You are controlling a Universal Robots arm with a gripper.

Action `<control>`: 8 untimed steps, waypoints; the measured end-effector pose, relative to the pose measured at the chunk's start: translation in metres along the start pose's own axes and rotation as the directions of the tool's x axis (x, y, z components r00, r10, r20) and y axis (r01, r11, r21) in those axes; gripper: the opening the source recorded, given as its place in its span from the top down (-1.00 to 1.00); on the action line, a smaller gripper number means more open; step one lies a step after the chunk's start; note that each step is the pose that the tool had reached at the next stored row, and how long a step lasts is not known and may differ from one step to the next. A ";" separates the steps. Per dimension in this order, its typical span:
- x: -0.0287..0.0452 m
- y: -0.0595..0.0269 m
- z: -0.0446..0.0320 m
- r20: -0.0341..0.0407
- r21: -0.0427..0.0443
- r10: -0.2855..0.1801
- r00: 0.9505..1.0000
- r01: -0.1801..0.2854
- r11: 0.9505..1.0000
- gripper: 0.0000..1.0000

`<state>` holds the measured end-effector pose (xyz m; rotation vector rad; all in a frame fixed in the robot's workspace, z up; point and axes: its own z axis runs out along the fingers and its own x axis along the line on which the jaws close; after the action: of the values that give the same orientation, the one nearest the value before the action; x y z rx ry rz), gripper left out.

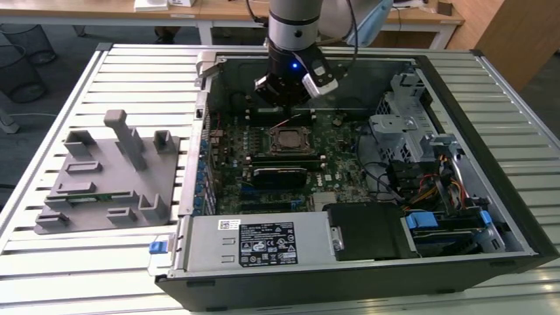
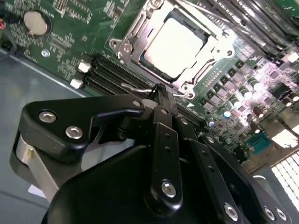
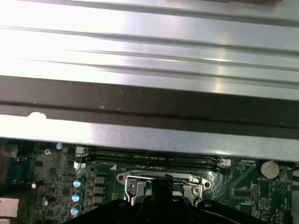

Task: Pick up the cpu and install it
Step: 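Install the first cpu locking lever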

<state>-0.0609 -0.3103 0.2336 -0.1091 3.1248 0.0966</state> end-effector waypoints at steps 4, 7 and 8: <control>-0.0003 0.0048 0.0028 -0.001 0.000 -0.014 1.000 0.014 1.000 0.79; -0.0005 0.0081 0.0054 -0.001 0.000 -0.014 1.000 0.014 1.000 0.79; -0.0005 0.0084 0.0063 -0.001 0.000 -0.014 1.000 0.014 1.000 0.79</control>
<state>-0.0609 -0.3015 0.2279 -0.1315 3.1242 0.0970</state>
